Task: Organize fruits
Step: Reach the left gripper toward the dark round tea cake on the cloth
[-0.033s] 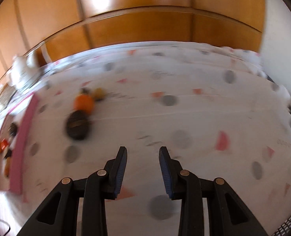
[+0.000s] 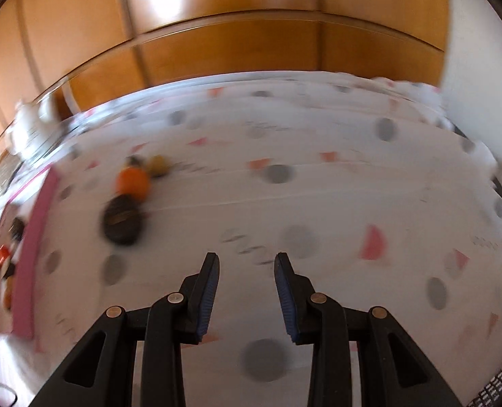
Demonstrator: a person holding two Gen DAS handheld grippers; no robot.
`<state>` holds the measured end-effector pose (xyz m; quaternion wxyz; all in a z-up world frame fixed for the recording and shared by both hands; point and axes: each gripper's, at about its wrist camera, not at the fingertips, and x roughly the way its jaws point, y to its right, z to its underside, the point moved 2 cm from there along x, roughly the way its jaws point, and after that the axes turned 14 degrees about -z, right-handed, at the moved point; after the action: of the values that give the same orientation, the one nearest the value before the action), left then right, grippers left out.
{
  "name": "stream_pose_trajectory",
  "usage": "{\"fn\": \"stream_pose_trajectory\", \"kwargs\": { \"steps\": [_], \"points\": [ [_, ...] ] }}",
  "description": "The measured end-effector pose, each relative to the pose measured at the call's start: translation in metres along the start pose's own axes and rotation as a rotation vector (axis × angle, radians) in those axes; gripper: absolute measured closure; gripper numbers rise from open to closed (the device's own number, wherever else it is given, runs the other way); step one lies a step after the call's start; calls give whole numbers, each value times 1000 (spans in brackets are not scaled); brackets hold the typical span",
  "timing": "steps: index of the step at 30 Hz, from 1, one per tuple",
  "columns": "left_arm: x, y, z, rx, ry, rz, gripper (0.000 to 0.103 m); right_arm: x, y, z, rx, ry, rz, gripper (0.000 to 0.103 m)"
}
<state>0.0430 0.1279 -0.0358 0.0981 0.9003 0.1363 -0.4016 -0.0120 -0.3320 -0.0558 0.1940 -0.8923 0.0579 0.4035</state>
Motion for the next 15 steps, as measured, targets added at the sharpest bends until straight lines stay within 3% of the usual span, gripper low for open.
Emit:
{"fn": "stream_pose_trajectory", "kwargs": {
  "steps": [15],
  "points": [
    [-7, 29, 0, 72, 1, 32, 34, -21, 98, 5, 197, 113, 252, 69]
  ]
}}
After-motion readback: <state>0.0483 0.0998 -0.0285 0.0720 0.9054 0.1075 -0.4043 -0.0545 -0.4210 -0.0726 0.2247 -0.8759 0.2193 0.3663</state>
